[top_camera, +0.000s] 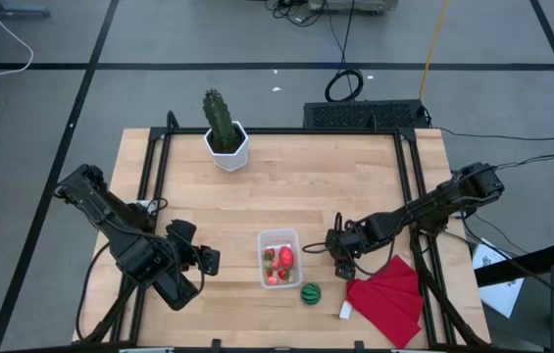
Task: Pick and placing Produce into tupperware
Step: Put the onion into the transparent bin
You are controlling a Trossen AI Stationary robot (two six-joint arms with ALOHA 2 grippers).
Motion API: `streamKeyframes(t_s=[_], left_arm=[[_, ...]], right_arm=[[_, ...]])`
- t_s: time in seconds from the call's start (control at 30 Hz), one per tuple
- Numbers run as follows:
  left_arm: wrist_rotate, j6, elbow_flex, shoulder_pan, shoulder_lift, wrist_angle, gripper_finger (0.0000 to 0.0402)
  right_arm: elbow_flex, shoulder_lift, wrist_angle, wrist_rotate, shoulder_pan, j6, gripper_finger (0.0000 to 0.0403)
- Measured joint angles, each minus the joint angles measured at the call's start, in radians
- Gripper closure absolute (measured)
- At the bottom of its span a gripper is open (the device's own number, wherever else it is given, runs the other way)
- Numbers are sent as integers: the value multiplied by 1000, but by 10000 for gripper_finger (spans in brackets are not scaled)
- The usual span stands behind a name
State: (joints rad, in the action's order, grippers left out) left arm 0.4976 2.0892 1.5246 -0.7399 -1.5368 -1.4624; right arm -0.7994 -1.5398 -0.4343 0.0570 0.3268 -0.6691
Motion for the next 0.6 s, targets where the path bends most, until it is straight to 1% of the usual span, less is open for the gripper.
streamKeyframes(t_s=[0.17,0.37,0.5,0.6], left_arm=[[0,0,0,0,0,0,172],[0,0,0,0,0,-3,172],[1,-5,0,0,-1,-3,172],[7,-13,0,1,-1,-2,172]], right_arm=[[-7,3,11,70,-35,18,156],[-51,56,40,121,-89,91,156],[-92,109,137,203,-127,131,156],[-137,132,237,237,-151,136,156]])
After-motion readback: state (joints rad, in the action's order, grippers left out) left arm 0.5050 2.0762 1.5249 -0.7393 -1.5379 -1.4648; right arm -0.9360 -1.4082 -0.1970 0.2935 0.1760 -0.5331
